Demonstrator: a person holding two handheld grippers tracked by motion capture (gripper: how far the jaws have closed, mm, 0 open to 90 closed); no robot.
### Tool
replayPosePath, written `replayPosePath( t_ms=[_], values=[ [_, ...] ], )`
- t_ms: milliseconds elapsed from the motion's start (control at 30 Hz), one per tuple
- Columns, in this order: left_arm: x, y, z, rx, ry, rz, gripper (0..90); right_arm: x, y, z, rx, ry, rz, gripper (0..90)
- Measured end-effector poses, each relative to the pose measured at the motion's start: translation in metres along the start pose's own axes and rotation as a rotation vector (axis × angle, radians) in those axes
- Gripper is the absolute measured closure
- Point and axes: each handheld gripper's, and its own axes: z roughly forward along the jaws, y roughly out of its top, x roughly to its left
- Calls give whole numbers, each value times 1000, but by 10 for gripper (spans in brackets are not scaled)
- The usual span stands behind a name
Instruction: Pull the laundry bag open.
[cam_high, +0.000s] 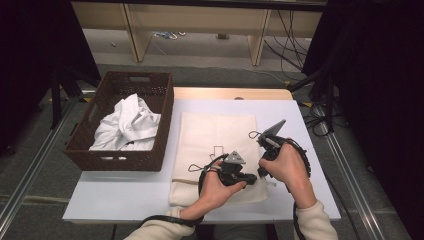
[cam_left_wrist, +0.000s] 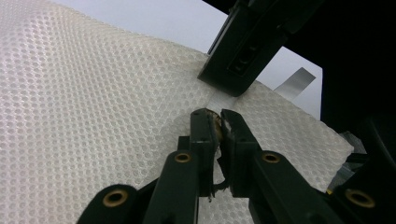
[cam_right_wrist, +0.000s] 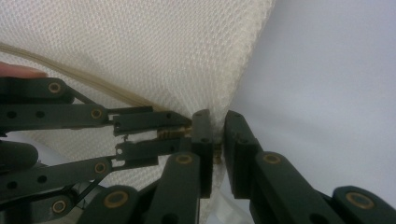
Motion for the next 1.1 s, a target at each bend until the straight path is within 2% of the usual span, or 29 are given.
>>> replayPosePath(
  t_ms=[167, 200, 267, 367, 500, 567, 600, 633, 667, 700, 733, 767, 800, 867, 967, 1067, 1100],
  values=[
    [-1, 1, -1, -12, 2, -32, 865, -1, 0, 1, 4, -4, -2, 841],
    [-1, 1, -2, -14, 5, -29, 867, 0, 0, 0, 15, 7, 20, 842],
    [-1, 1, -3, -9, 7, -30, 868, -1, 0, 1, 13, 1, 15, 842],
    [-4, 1, -5, -15, 18, -7, 868, -2, 0, 2, 7, -4, -3, 842],
    [-6, 1, -7, -20, 23, -1, 869, -1, 0, 2, 1, -6, 5, 841],
    [-7, 1, -8, -25, 31, -6, 869, 1, 0, 2, 13, -2, 28, 841],
    [-6, 2, -9, -23, 27, 11, 869, 0, 0, 3, 7, -6, 7, 841],
    [-7, 2, -10, -24, 32, 4, 869, -1, 1, 3, 3, -7, -4, 841],
    [-7, 2, -11, -21, 33, 4, 869, 1, 0, 4, -3, -6, 33, 841],
    [-7, 2, -11, -20, 30, 4, 869, -5, 1, 5, -16, 3, -45, 841],
    [-7, 2, -11, -20, 30, 4, 869, -3, 1, 4, -5, 4, -2, 840],
    [-7, 2, -12, -20, 32, 3, 869, -3, 1, 4, -5, 4, -2, 840],
    [-7, 2, -12, -21, 33, 6, 868, -7, 2, 6, -24, 2, -66, 840],
    [-7, 2, -13, -22, 33, 5, 868, -4, 1, 5, -5, 0, -29, 841],
    [-8, 2, -13, -26, 42, 3, 869, -5, 2, 6, -10, 5, -33, 841],
    [-8, 2, -15, -30, 44, 5, 868, -2, 2, 5, 22, 5, 18, 841],
    [-8, 2, -16, -28, 44, 7, 869, -3, 2, 4, 31, 12, 14, 841]
  ],
)
